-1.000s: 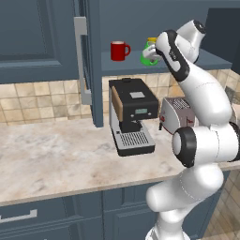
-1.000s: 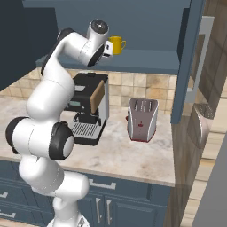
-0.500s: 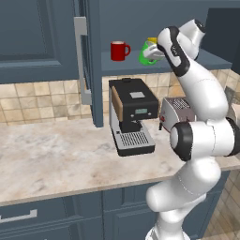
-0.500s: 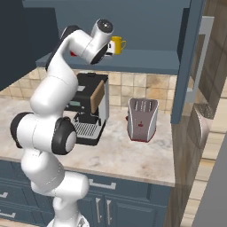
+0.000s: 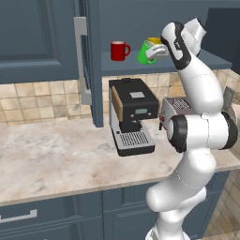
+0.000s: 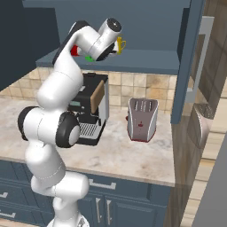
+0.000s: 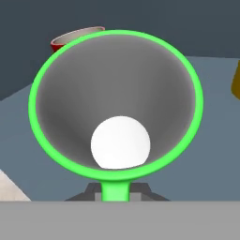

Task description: Pick the mug on the counter and place it in the cabinet with the handle facing the right, like the mugs already inside.

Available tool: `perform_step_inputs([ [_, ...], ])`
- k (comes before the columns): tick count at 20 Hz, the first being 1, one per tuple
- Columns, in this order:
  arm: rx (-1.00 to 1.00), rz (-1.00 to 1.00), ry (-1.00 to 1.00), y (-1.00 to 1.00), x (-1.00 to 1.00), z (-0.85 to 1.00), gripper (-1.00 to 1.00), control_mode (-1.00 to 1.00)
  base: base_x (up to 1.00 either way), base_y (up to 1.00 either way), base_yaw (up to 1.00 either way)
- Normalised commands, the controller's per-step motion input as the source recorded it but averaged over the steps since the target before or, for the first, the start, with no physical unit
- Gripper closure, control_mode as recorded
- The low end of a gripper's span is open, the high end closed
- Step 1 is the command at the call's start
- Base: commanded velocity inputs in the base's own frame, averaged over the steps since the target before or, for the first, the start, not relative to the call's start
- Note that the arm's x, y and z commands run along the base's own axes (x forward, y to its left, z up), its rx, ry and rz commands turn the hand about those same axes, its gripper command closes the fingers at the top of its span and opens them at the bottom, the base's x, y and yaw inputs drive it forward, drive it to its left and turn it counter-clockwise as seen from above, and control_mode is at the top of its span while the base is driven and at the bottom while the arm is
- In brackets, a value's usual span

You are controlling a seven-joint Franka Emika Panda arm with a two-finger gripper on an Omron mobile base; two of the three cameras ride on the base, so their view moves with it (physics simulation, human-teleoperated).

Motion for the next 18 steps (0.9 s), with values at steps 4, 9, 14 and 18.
perform_step_inputs([
  [4, -0.06, 0.16, 0.01, -0.01, 0.17, -0.1, 1.0, -1.0, 0.0, 0.0, 0.0],
  [9, -0.09, 0.14, 0.02, 0.0, 0.13, -0.15, 1.0, -1.0, 0.0, 0.0, 0.0],
  [14, -0.08, 0.12, 0.02, 0.0, 0.15, -0.17, 1.0, -1.0, 0.0, 0.0, 0.0],
  [18, -0.08, 0.1, 0.0, 0.0, 0.14, -0.2, 1.0, -1.0, 0.0, 0.0, 0.0],
])
